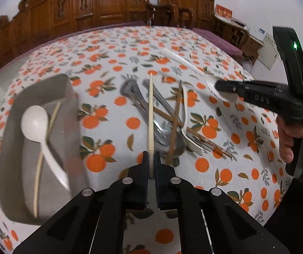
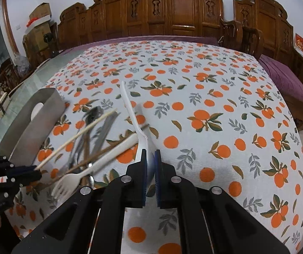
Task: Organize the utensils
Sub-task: 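Grasp a chopstick with the left gripper while the right gripper carries the spoon toward the tray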
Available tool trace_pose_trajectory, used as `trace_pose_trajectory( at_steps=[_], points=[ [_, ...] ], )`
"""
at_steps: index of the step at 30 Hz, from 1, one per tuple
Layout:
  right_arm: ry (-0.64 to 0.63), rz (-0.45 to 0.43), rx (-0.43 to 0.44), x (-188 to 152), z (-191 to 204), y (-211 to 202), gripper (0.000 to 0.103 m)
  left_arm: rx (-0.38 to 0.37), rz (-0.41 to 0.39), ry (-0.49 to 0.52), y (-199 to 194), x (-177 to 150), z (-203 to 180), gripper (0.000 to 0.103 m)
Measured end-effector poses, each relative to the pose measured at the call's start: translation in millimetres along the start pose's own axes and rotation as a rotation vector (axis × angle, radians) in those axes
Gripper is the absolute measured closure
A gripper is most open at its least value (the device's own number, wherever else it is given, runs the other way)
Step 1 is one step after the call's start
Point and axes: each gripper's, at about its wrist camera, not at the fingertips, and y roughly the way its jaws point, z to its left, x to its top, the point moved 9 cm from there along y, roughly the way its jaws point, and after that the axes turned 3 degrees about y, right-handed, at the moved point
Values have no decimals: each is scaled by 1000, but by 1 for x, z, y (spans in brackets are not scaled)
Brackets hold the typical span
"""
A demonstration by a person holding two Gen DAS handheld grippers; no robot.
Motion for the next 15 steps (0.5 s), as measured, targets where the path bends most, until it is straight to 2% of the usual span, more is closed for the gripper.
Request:
trace_pose_trajectory(
  at_steps=[6,15],
  points=[
    [3,-21,-4,-1,17,-10,96,20,-69,-12,-31,7,17,99],
    [-30,-35,34,-11,63,-19,96,53,-125,-71,-63,5,51,99]
  ],
)
